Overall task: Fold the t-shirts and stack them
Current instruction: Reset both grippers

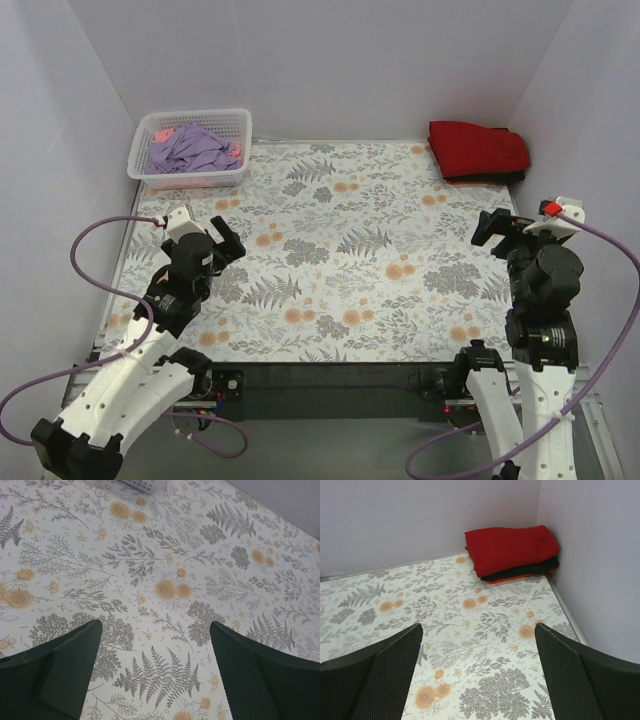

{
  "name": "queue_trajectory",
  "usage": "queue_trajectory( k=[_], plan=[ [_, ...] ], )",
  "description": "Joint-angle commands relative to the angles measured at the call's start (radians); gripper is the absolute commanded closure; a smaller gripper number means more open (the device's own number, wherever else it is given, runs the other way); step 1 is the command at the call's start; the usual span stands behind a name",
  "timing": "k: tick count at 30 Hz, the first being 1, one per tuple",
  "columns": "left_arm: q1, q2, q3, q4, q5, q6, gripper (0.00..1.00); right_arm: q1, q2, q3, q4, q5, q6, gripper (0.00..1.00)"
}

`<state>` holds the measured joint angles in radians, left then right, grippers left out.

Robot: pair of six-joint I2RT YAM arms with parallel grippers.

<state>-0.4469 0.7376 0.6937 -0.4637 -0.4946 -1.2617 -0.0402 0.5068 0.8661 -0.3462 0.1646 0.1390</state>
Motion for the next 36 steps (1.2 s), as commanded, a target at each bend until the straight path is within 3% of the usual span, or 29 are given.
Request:
queue_trajectory(
  k=[1,9,36],
  plan=[
    [0.004,-0.069,-0.036,-0.001,-0.061,-0.021,0.11,0.101,-0.092,-0.073,-0.011,0.111,-0.019,0.02],
    [0.004,-0.145,-0.063,-0.043,-0.102,-0.042,0.1,0.145,-0.296,-0.297,-0.062,0.096,0.036,0.02],
    [0.004,-0.135,-0.079,0.005,-0.038,0.05,0.09,0.146,-0.272,-0.311,-0.047,0.095,0.04,0.02]
  ],
)
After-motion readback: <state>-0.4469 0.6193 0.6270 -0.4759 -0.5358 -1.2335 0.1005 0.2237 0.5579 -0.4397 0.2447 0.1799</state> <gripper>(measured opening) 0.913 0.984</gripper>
